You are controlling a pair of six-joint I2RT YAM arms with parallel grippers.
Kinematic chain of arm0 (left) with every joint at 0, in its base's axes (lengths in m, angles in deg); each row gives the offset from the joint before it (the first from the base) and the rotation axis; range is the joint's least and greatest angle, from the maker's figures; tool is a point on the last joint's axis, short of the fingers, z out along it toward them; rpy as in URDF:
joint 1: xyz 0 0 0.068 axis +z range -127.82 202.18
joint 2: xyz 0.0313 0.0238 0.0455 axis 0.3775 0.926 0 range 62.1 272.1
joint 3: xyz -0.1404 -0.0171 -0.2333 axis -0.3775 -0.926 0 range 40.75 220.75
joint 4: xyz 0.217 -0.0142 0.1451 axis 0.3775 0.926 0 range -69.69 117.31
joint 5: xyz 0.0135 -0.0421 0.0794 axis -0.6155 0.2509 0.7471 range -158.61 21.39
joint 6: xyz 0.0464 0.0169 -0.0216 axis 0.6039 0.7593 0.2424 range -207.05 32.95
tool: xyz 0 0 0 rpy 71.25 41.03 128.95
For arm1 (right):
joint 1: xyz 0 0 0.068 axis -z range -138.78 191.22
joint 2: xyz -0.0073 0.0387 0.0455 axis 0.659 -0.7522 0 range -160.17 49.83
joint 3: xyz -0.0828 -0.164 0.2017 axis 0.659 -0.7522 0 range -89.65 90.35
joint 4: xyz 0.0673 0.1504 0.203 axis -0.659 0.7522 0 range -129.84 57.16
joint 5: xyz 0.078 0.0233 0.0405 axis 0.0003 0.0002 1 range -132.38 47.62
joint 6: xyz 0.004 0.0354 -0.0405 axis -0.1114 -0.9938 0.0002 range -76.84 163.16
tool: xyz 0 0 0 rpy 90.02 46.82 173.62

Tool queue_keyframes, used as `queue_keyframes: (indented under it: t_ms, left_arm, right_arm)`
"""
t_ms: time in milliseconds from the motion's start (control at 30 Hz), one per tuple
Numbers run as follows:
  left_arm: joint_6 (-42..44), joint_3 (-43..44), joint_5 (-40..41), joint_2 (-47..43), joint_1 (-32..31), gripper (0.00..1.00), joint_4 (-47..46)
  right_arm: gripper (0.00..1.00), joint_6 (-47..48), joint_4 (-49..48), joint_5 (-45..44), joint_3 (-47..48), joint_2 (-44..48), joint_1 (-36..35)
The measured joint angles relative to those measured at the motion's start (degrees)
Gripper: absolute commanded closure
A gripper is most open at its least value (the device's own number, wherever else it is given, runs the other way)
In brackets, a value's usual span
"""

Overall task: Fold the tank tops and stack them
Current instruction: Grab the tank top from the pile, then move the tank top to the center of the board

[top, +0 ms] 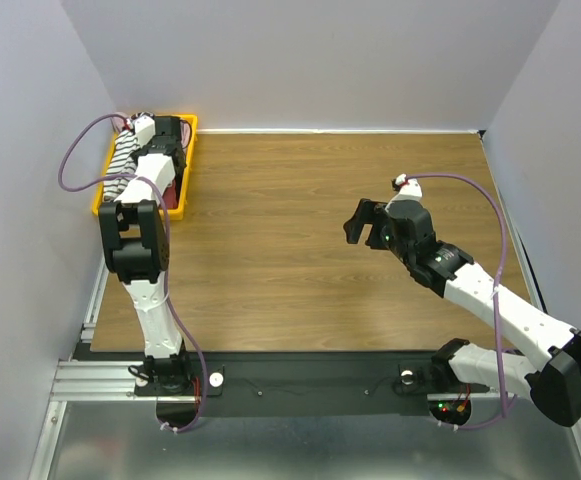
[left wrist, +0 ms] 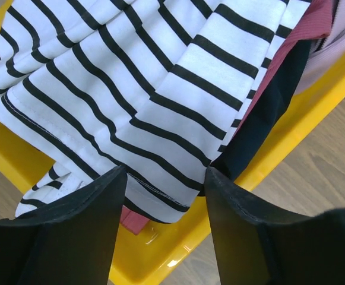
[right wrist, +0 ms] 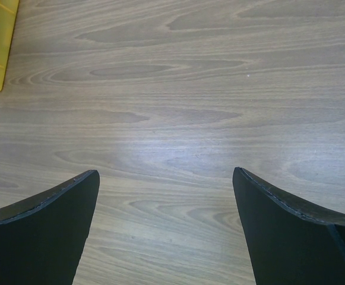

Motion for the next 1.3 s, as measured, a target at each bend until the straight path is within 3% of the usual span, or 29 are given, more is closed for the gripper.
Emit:
queue_keyframes:
  t_ms: [200,233,267,300,333,500,733,867,1100,1300]
  left_arm:
    - [0.11,0.00,0.24,0.00,0.00,0.60,-0.39]
    - [0.13,0.00,0.33,0.00,0.02,0.75,-0.44]
    - [0.11,0.00,0.37,0.00,0.02,0.83,-0.46]
    - [0.13,0.00,0.37,0.00,0.02,0.98,-0.46]
    - [0.22,0.00,0.39,0.00,0.02,1.00,-0.46]
    - [0.96,1.01,0.09,0.00,0.04,1.00,0.48]
    - [2.71,9.20,-2.60,-1.77,-2.05,1.00,4.22]
    - [3.15,14.16,-2.36,-5.62,-10.32,1.00,6.45]
    - [0.50,15.89,-4.35,-13.73,-36.28,1.00,5.09]
    - [-3.91,4.46,-9.77,-16.94,-41.64,1.00,-0.15]
  right_arm:
    - [0.00,-0.26,-0.02,0.00,0.00,0.04,0.00]
    - [0.00,-0.26,-0.04,0.00,0.00,0.07,0.00]
    - [0.00,-0.26,-0.04,0.00,0.00,0.11,0.00]
    - [0.00,-0.26,-0.04,0.00,0.00,0.15,0.00]
    - [0.00,-0.26,-0.09,0.00,0.00,0.24,0.00]
    - [0.00,-0.28,-0.42,0.00,0.00,0.57,0.00]
    - [0.00,-0.24,-0.76,0.00,0.83,-0.57,0.00]
    - [0.00,-0.17,-0.79,-0.02,4.26,-2.27,0.00]
    - [0.00,0.22,-1.42,-0.52,7.72,-1.66,0.00]
    - [0.00,0.11,-1.57,-1.40,6.67,1.55,0.00]
